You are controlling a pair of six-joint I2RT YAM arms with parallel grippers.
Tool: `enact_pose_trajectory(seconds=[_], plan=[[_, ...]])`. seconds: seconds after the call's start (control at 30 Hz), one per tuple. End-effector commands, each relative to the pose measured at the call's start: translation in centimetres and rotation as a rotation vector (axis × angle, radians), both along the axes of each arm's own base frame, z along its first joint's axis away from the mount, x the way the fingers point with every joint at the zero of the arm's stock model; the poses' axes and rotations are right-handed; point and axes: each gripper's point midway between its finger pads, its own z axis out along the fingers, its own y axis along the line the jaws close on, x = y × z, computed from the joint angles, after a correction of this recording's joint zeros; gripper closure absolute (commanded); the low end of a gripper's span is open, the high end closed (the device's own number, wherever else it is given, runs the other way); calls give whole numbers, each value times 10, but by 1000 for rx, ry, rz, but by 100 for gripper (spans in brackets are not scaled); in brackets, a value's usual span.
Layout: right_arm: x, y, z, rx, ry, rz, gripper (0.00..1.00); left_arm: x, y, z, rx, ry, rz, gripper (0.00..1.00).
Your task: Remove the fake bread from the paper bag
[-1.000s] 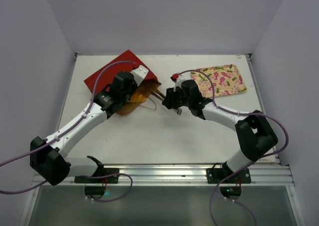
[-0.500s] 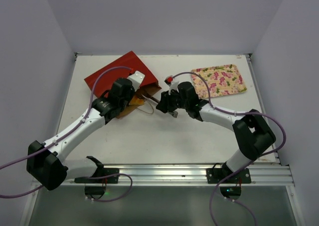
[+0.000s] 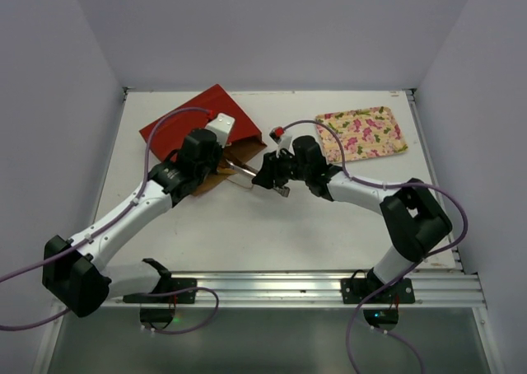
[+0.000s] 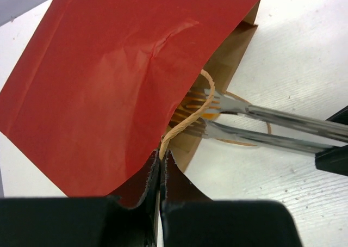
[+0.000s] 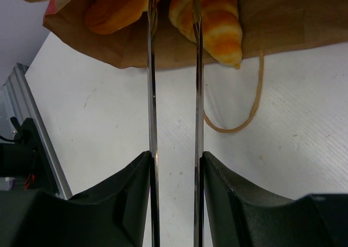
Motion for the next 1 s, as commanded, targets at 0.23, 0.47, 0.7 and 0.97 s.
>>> enact_pose_trajectory(seconds=[0.23,0.47,0.7,0.97], plan=[[3,15,32,47,125,-26,58,-11,16,46,-198,-134,148,100],[-11,24,51,173,215,-62,52,-18,11,40,-223,-103,122,100],[-32,33,51,221,301,-82,52,-26,8,18,-224,-27,113,100],[-57,49,49,306,417,-116,51,-31,5,18,-227,-59,50,100]])
